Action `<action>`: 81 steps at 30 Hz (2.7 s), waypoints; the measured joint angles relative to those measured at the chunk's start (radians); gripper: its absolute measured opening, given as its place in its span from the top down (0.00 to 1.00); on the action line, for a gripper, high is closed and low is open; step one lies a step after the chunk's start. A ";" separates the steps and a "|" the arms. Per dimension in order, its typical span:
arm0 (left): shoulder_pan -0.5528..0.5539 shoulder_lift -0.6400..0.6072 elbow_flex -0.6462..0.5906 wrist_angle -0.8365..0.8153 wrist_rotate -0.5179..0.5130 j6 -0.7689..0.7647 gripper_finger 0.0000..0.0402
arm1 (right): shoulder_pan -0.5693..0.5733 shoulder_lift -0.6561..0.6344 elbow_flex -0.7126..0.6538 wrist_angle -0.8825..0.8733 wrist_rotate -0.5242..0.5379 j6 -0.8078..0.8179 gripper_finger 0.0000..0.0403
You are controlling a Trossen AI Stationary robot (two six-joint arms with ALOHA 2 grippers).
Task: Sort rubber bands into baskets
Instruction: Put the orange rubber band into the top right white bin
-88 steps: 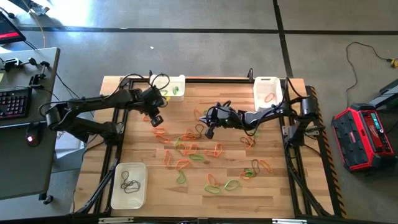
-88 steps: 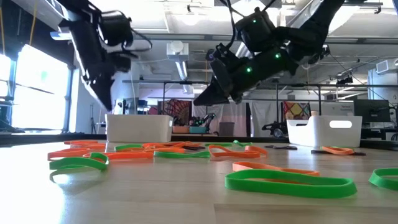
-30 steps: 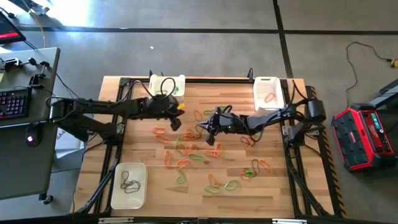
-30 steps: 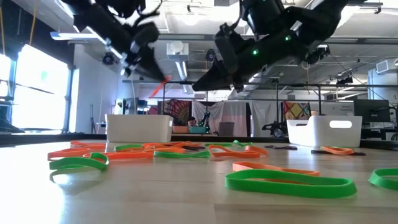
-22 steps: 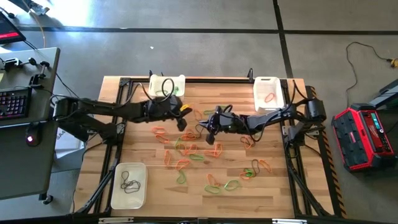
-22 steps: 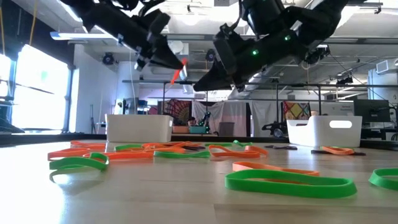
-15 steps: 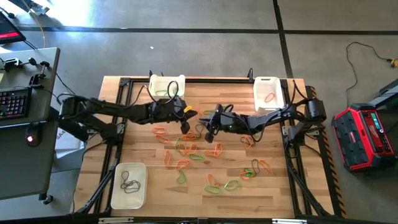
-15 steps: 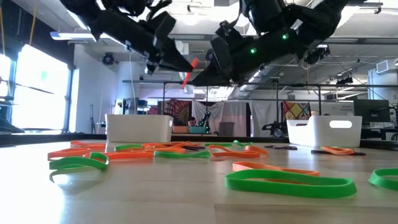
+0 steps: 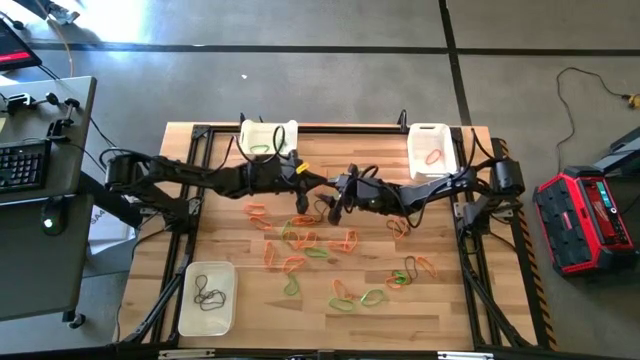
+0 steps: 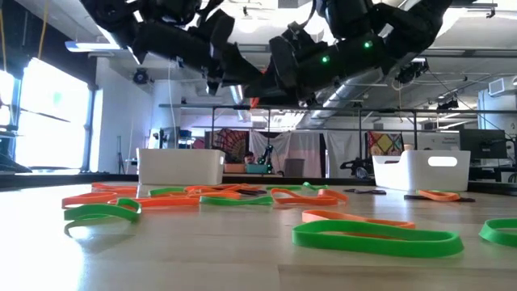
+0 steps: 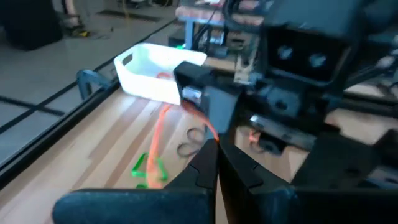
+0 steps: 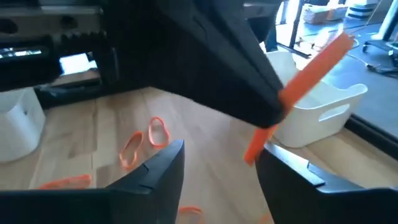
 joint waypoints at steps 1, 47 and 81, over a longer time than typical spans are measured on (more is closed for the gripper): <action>0.000 0.000 0.000 0.000 0.002 0.000 1.00 | -0.001 0.000 0.000 0.003 0.012 0.002 0.55; -0.016 0.000 0.000 -0.148 -0.115 0.034 0.66 | -0.400 -0.563 -0.017 -1.194 0.276 0.128 1.00; -0.015 0.000 0.000 -0.178 -0.115 0.035 0.66 | -0.573 -0.620 -0.040 -1.434 0.051 0.199 0.85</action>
